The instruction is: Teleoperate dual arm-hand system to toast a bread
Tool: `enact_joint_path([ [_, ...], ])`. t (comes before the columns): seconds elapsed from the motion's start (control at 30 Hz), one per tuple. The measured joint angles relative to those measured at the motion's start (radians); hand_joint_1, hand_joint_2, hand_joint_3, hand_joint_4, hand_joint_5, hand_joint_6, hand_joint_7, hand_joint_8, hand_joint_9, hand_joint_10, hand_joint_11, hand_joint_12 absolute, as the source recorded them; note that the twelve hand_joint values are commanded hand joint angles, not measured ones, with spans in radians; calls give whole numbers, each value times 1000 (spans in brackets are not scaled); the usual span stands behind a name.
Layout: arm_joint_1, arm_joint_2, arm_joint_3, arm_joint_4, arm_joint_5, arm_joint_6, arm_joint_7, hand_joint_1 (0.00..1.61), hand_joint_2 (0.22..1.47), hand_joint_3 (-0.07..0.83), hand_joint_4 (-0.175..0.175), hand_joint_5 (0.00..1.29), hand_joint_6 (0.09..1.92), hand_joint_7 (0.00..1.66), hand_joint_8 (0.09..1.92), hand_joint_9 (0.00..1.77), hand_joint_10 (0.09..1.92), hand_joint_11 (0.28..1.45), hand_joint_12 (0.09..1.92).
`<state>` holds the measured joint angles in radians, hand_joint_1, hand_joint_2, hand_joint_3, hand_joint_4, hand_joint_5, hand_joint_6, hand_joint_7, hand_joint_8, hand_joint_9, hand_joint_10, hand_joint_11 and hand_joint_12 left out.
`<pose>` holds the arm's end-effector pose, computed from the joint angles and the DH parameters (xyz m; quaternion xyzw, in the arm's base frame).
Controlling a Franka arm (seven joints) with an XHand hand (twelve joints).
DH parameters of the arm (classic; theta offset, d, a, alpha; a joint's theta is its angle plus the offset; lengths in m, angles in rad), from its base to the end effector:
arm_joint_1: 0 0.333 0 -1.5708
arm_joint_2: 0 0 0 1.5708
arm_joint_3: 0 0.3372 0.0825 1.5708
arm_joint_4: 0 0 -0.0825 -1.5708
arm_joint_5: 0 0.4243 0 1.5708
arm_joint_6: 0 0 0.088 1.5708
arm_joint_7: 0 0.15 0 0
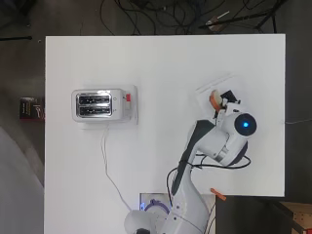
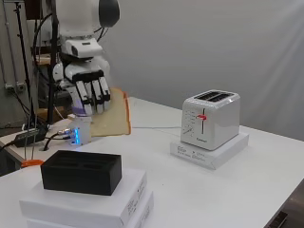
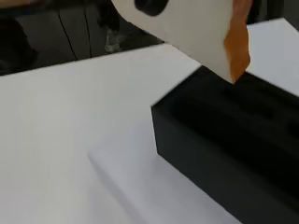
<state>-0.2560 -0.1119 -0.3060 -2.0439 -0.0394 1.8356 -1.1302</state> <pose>0.4565 -0.2964 0.4438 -0.9564 -0.2875 0.0350 0.0366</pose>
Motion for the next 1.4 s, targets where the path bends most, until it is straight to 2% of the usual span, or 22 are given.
enact_joint_path([
  [0.1, 8, -120, 47, -30, 7, 44, -50, 1243, 1147, 2, -175, 736, 1230, 1129, 849, 1452, 87, 802, 215],
  [0.23, 19, -150, 81, 57, 17, -48, -126, 1240, 1155, 0, -175, 727, 1238, 1107, 897, 1451, 87, 797, 212],
  [0.3, 36, -91, 100, 150, 14, -123, -144, 1242, 1150, -1, -175, 738, 1229, 1114, 878, 1437, 87, 786, 200],
  [0.4, 86, 66, 139, 357, 25, -261, -158, 1243, 1142, -1, -170, 756, 1223, 1127, 842, 1430, 87, 784, 185],
  [0.5, 108, 209, 220, 526, 33, -334, -152, 1244, 1141, -1, -171, 759, 1221, 1129, 836, 1427, 87, 780, 179],
  [0.6, 134, 285, 315, 608, 47, -402, -144, 1244, 1142, 0, -175, 751, 1230, 1132, 829, 1420, 87, 773, 172],
  [0.7, 153, 287, 406, 583, 50, -428, -141, 1237, 1160, 1, -175, 708, 1253, 1100, 901, 1412, 87, 778, 146],
  [0.87, 187, 228, 492, 418, 48, -335, -131, 1237, 1164, -1, -175, 699, 1246, 1096, 921, 1429, 87, 792, 124],
  [0.97, 200, 218, 547, 363, 55, -304, -111, 1237, 1164, 0, -175, 698, 1251, 1098, 913, 1430, 87, 798, 123],
  [1.13, 227, 257, 601, 436, 56, -306, -91, 1232, 1171, 1, -175, 680, 1296, 1083, 918, 1403, 87, 801, 116],
  [1.3, 257, 331, 641, 541, 44, -356, -97, 1229, 1176, 1, -175, 674, 1306, 1074, 935, 1404, 87, 805, 112],
  [1.4, 262, 346, 644, 543, 46, -360, -119, 1229, 1176, 0, -175, 676, 1302, 1072, 941, 1406, 87, 799, 108],
])
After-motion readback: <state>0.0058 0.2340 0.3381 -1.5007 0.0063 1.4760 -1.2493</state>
